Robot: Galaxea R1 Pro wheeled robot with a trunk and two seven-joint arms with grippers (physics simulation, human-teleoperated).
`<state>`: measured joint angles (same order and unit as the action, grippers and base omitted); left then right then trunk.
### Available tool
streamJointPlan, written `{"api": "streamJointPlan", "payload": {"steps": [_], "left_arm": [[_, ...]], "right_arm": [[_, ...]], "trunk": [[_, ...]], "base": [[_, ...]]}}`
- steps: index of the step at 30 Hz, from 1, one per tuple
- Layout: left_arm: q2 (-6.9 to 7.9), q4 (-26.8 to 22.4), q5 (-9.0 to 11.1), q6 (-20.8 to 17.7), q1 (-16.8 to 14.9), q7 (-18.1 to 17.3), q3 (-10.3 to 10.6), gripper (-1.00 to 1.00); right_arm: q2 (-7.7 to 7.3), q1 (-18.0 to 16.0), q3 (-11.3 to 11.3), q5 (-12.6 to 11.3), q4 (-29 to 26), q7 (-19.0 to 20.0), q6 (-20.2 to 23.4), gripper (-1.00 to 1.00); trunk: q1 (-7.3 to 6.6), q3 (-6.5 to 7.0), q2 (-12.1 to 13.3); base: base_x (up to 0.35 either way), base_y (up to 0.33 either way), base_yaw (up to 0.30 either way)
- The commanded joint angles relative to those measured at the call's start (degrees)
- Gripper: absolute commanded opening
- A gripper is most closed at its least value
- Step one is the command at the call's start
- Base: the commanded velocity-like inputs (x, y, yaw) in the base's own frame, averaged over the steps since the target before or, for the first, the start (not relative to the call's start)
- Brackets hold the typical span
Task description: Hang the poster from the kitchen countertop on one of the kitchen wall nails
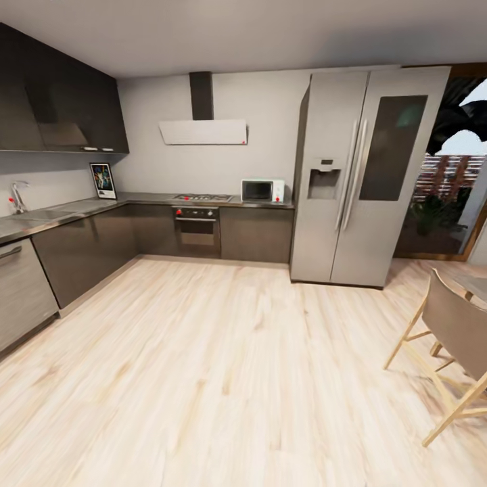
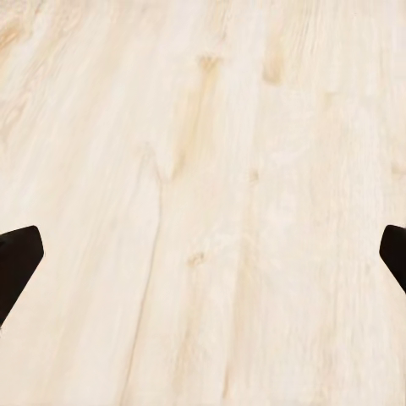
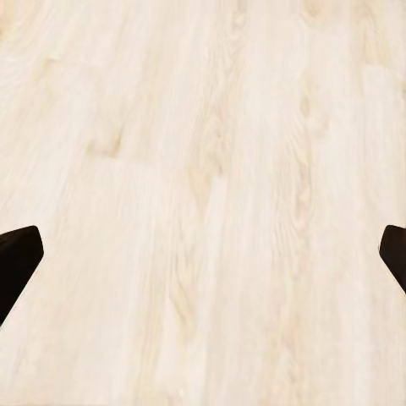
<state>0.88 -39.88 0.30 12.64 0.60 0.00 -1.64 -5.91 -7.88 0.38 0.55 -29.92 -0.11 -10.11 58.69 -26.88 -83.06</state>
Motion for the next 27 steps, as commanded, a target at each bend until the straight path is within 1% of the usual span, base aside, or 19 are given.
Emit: {"api": "streamJointPlan", "payload": {"steps": [1,17,20,27], "left_arm": [[0.00,0.0,0.0,0.1,0.0,0.0,0.0,1.00],[0.00,0.0,0.1,0.0,0.0,0.0,0.0,1.00],[0.00,0.0,0.1,0.0,0.0,0.0,0.0,1.00],[0.00,0.0,0.1,0.0,0.0,0.0,0.0,1.00]], "right_arm": [[-0.02,0.0,0.0,0.1,0.0,0.0,-0.2,1.00],[0.01,0.0,0.1,0.1,0.0,-0.1,-0.2,1.00],[-0.03,0.0,0.1,0.1,0.0,-0.1,-0.2,1.00],[-0.06,0.0,-0.1,0.1,0.1,-0.1,-0.2,1.00]], "trunk": [[0.04,-0.05,0.0],[0.04,-0.05,0.0],[0.04,-0.05,0.0],[0.04,-0.05,0.0]], "base": [[0.332,0.000,0.161],[0.333,0.000,0.237],[0.333,0.000,0.105],[0.333,0.000,0.006]]}}
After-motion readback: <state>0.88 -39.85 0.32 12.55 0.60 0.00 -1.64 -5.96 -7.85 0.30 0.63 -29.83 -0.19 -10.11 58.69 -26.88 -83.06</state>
